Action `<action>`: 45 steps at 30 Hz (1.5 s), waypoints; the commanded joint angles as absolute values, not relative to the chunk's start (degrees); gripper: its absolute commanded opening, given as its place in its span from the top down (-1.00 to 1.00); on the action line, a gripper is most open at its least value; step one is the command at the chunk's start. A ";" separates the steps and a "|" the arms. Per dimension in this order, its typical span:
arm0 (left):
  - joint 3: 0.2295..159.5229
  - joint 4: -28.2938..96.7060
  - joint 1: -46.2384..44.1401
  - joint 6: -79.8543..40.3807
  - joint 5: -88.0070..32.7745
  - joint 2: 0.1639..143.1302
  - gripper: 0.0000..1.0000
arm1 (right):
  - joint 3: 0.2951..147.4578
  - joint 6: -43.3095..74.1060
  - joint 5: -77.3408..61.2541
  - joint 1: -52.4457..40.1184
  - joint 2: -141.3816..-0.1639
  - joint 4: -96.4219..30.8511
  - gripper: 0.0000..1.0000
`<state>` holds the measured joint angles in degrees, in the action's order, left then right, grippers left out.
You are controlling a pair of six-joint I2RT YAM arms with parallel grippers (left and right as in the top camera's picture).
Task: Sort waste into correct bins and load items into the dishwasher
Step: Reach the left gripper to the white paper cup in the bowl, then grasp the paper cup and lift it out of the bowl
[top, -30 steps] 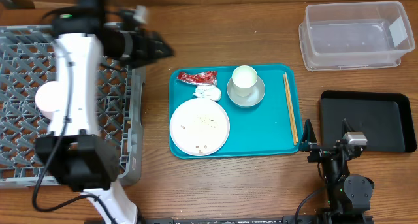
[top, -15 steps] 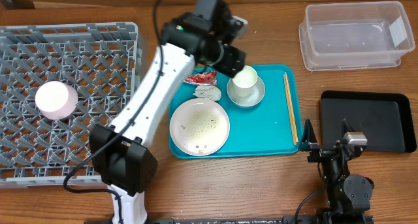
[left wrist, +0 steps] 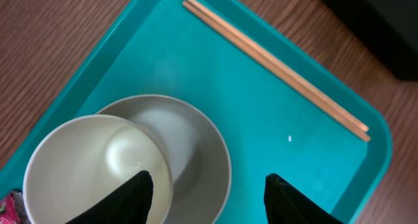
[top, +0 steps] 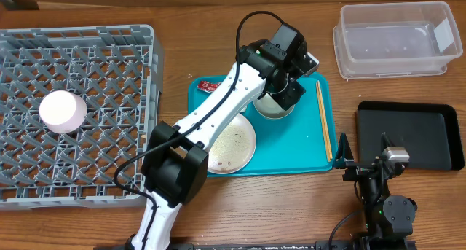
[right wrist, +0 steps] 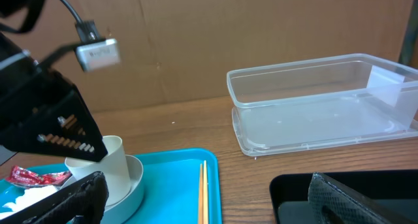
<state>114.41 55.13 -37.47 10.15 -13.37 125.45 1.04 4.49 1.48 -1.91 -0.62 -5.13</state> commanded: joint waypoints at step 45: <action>129.16 69.54 -22.15 -31.31 -11.44 113.06 0.92 | 0.45 4.71 1.37 -1.76 -0.16 -4.75 -0.99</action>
<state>127.74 67.53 -28.53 -20.80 -9.52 117.78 1.04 4.49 1.45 -1.91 -0.62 -5.15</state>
